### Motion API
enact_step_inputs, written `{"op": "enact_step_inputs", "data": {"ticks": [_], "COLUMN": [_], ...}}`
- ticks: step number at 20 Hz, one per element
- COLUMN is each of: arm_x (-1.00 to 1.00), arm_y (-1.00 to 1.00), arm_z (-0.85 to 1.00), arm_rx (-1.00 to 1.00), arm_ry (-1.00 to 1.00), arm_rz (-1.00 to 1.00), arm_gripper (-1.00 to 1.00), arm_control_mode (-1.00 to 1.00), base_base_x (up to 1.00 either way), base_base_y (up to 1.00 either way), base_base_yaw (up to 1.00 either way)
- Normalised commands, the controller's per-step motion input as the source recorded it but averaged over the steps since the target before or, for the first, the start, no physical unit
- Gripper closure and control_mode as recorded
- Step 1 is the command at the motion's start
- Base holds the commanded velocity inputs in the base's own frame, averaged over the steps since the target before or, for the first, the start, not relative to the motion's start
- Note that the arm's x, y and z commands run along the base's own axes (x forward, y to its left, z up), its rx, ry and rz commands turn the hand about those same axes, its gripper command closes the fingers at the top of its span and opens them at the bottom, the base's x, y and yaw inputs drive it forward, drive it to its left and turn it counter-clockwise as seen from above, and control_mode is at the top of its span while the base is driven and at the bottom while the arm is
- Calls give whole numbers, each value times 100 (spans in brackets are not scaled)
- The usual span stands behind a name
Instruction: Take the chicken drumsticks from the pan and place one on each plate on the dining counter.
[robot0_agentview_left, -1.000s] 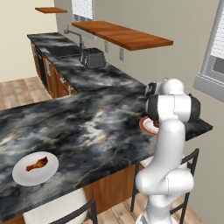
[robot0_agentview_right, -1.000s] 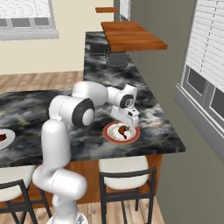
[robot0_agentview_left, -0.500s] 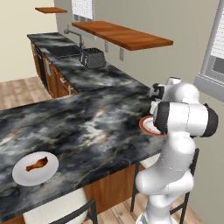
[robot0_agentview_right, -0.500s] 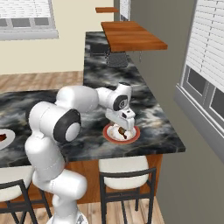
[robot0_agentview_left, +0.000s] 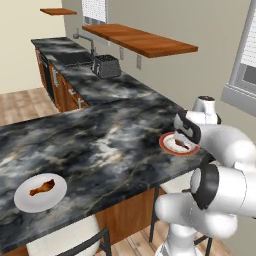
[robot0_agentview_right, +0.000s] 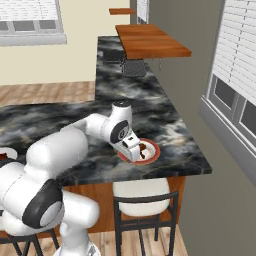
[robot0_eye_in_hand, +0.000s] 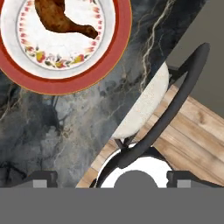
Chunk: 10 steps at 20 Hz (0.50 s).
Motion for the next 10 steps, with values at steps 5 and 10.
{"op": "enact_step_inputs", "data": {"ticks": [5, 10], "arm_x": [-82, -87], "arm_y": [19, 18], "arm_z": [49, 44], "arm_rx": [0, -3], "arm_ry": [-10, -10], "arm_rz": [0, 5], "arm_gripper": [-100, -100], "arm_control_mode": [-100, -100], "base_base_x": [0, 0], "base_base_y": [0, 0], "base_base_yaw": [0, 0]}}
